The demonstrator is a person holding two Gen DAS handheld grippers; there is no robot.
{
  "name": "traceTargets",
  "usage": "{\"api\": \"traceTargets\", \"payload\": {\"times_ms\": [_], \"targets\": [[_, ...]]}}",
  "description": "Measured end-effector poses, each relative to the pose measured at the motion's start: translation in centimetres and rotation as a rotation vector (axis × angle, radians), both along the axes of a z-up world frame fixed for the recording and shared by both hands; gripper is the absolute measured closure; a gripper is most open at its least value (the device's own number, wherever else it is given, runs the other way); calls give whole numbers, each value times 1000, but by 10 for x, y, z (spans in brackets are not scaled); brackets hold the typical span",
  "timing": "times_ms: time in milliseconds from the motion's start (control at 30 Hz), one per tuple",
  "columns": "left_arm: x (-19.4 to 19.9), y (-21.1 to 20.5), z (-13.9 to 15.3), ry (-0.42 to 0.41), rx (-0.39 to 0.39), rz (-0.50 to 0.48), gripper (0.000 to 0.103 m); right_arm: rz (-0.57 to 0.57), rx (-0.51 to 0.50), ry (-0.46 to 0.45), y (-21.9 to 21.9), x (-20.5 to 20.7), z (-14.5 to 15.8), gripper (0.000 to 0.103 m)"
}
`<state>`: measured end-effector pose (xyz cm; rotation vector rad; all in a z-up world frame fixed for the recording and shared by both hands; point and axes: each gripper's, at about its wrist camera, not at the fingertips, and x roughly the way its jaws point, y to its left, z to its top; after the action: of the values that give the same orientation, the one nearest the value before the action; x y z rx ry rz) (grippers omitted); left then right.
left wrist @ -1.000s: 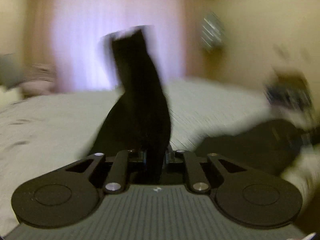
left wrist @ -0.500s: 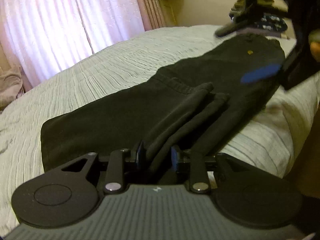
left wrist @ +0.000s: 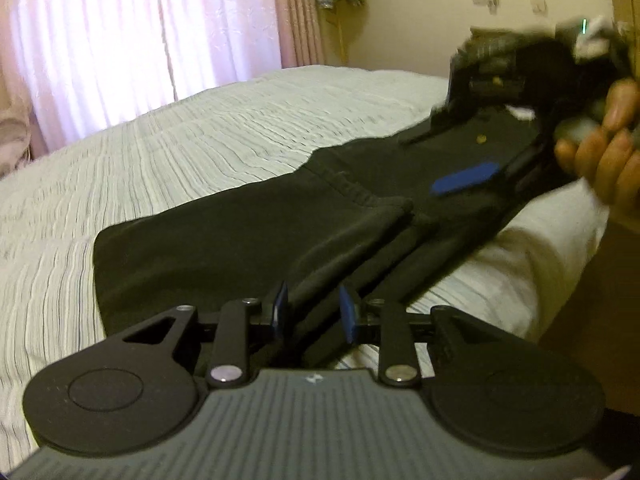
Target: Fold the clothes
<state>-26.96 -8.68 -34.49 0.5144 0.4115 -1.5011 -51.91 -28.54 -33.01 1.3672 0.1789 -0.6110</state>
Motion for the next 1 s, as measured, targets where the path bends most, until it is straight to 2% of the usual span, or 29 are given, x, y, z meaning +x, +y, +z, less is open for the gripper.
{"api": "traceTargets", "payload": {"times_ms": [133, 200, 233, 267, 300, 367, 467, 633, 733, 833, 867, 900, 1000], "targets": [[24, 15, 8, 105, -17, 59, 79, 31, 17, 25, -1, 15, -13, 48], [36, 17, 7, 146, -10, 92, 79, 31, 8, 65, -5, 22, -17, 54], [40, 18, 6, 152, -5, 107, 79, 30, 5, 83, -6, 26, -19, 77], [44, 19, 5, 154, -1, 121, 79, 35, 3, 92, -6, 28, -22, 91], [46, 20, 4, 155, 0, 130, 79, 37, -1, 97, -5, 26, -22, 96], [50, 23, 4, 160, 1, 140, 79, 38, -63, 86, 8, 13, -12, 97], [56, 26, 2, 186, 4, 146, 79, 43, -147, 133, 33, -1, 8, 97], [59, 23, 0, 185, 16, 159, 79, 34, -106, 233, 39, 2, -22, 97], [65, 24, -1, 202, 21, 169, 79, 52, -136, 270, 45, 11, -12, 97], [68, 25, -3, 212, 22, 174, 79, 52, -89, 231, 45, 5, -7, 96], [68, 25, -3, 211, 22, 174, 79, 43, -67, 219, 44, 1, -7, 94], [67, 25, -4, 209, 22, 174, 79, 36, -46, 214, 43, -3, -7, 87], [66, 25, -3, 209, 23, 172, 80, 15, -23, 207, 34, -2, -4, 85]]}}
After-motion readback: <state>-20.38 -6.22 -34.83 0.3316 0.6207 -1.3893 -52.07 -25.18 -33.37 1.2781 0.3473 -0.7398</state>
